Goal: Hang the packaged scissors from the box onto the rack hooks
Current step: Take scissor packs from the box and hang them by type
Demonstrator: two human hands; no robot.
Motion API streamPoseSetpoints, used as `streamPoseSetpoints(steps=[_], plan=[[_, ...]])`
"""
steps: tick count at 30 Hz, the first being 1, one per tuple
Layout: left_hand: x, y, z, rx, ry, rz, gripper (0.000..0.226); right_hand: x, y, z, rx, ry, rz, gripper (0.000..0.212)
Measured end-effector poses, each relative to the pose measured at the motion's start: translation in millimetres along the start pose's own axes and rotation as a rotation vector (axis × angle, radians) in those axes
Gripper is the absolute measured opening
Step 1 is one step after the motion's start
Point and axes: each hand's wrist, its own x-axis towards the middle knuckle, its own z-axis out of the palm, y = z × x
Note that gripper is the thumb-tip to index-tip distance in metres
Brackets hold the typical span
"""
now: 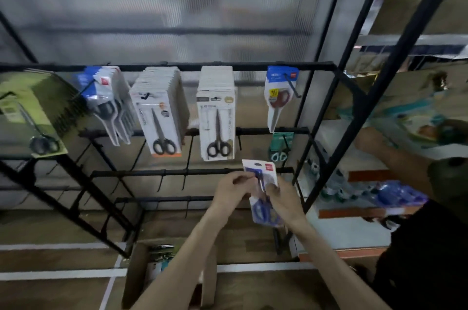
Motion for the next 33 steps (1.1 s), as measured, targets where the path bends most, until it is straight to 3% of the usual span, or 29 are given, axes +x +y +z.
streamPoseSetpoints(steps=[4, 8, 16, 22, 29, 33], plan=[[-23.7, -3.7, -57.6, 0.073, 0.093, 0.003, 0.018, -20.4, -6.0, 7.2, 0.199, 0.032, 0.148, 0.015], [-33.6, 3.9, -100.7, 0.225, 0.139, 0.056, 0.015, -32.5, -25.8, 20.9, 0.227, 0.048, 0.178, 0.012], [-40.0, -5.4, -125.2, 0.501, 0.075, 0.143, 0.021, -27.6, -47.1, 36.0, 0.268, 0.051, 0.22, 0.012], [-38.3, -27.1, -136.3, 0.531, 0.131, 0.041, 0.021, -34.7, -31.6, 37.0, 0.259, 0.069, 0.273, 0.019], [-18.0, -58.0, -122.2, 0.58, 0.148, 0.046, 0.02, 33.7, 8.5, 49.8, 0.161, 0.077, 0.332, 0.027], [19.7, -81.6, -107.0, 0.592, 0.151, -0.039, 0.014, 92.8, 21.3, 73.1, 0.185, 0.07, 0.315, 0.025]])
